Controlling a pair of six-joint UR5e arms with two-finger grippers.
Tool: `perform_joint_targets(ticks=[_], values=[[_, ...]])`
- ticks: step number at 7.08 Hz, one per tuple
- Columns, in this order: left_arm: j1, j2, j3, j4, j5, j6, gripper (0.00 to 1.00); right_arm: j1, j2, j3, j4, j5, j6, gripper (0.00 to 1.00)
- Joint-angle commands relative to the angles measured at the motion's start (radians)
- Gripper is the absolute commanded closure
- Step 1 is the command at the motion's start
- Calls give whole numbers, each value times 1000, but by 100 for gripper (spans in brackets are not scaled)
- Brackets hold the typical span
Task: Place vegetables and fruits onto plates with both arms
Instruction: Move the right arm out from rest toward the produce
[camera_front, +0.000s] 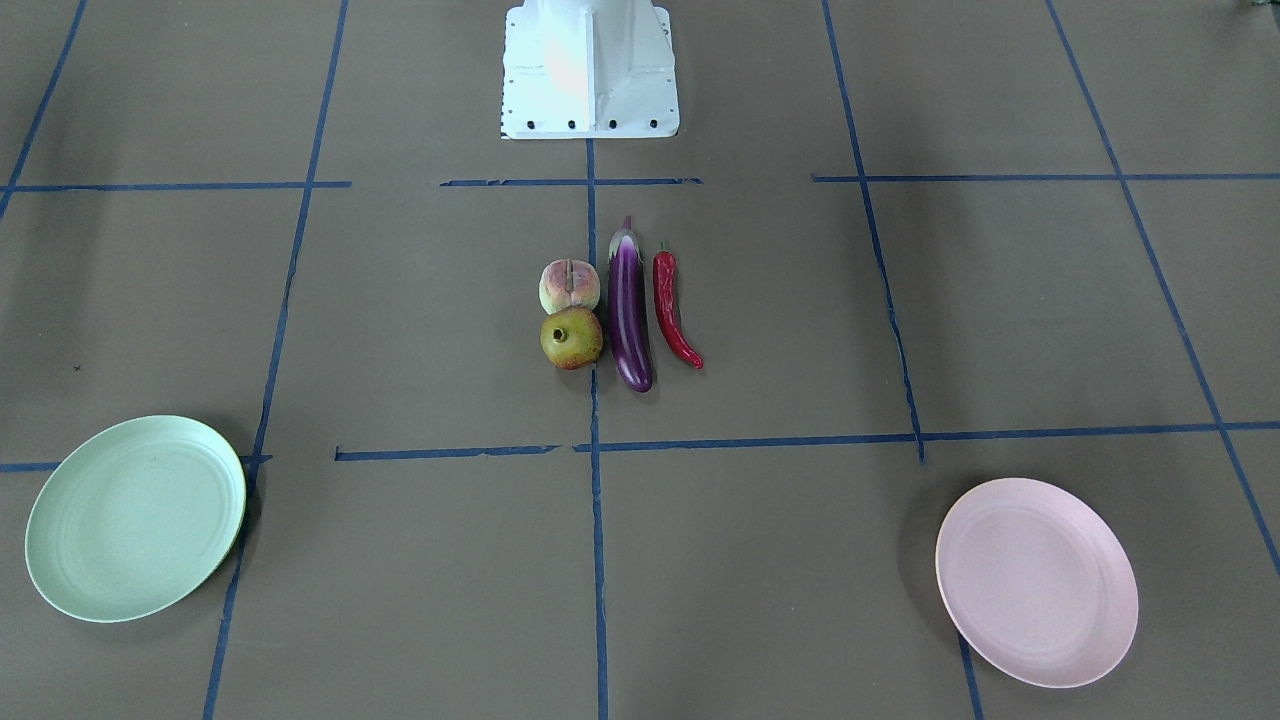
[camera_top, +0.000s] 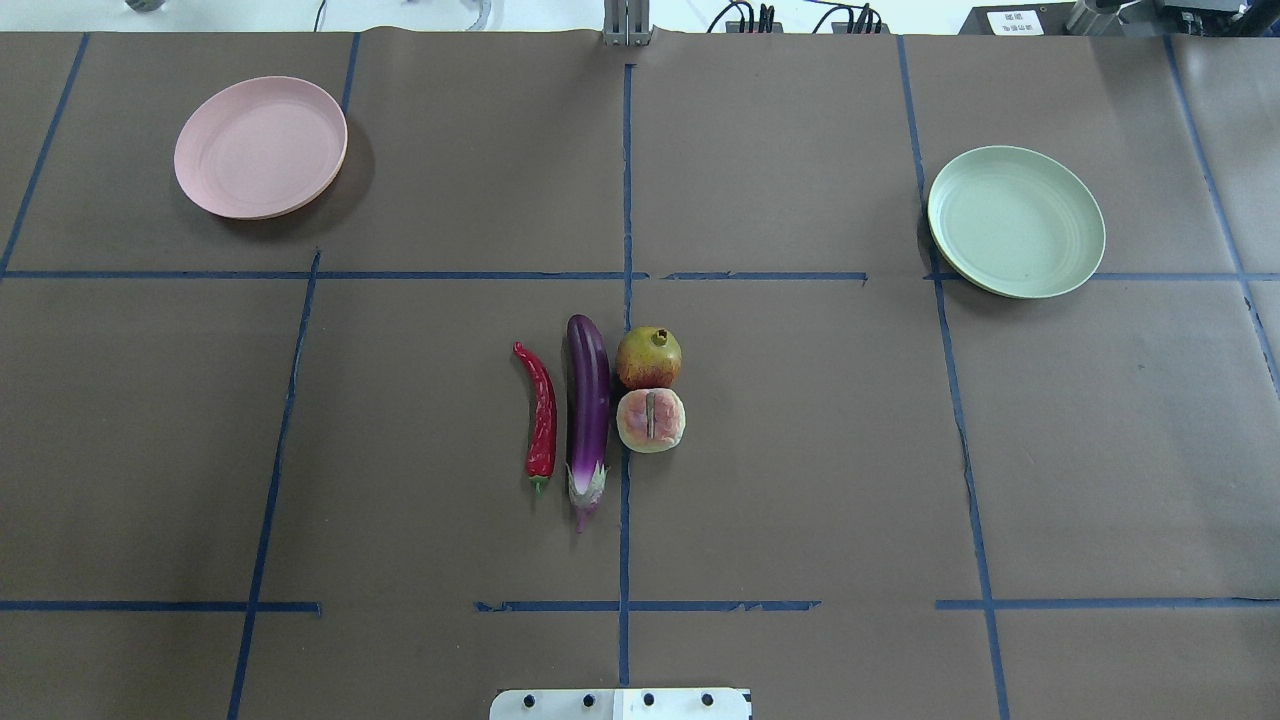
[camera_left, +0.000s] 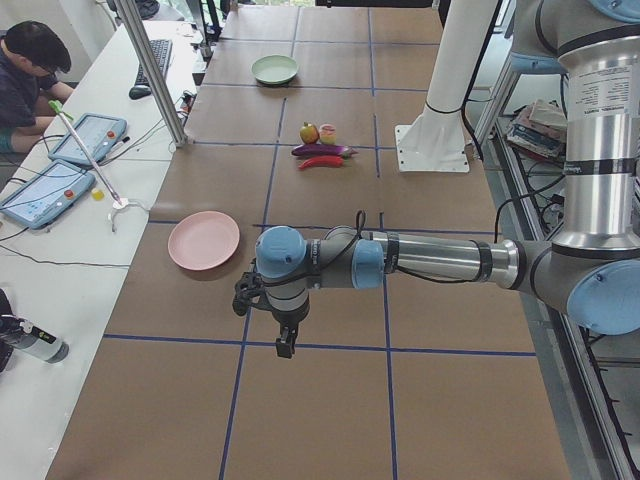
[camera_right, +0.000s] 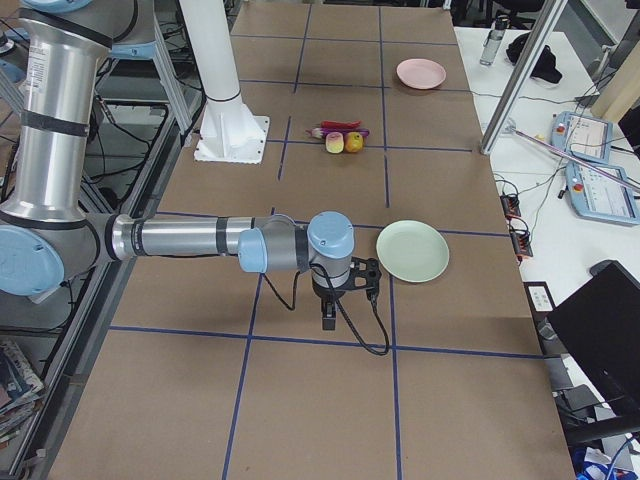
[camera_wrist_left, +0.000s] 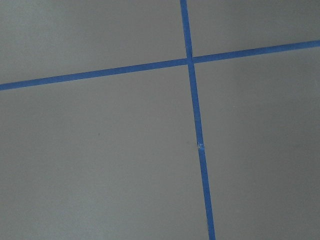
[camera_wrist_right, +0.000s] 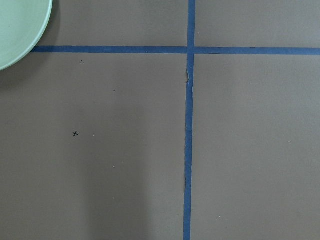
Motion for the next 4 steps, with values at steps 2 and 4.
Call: perform_joint_targets(ticks=[2, 4], values=[[2, 4, -23, 2, 5, 4, 0, -33, 15, 53, -2, 2, -1, 0], [2, 4, -23, 2, 4, 2, 0, -144, 103, 162, -6, 24, 25, 0]])
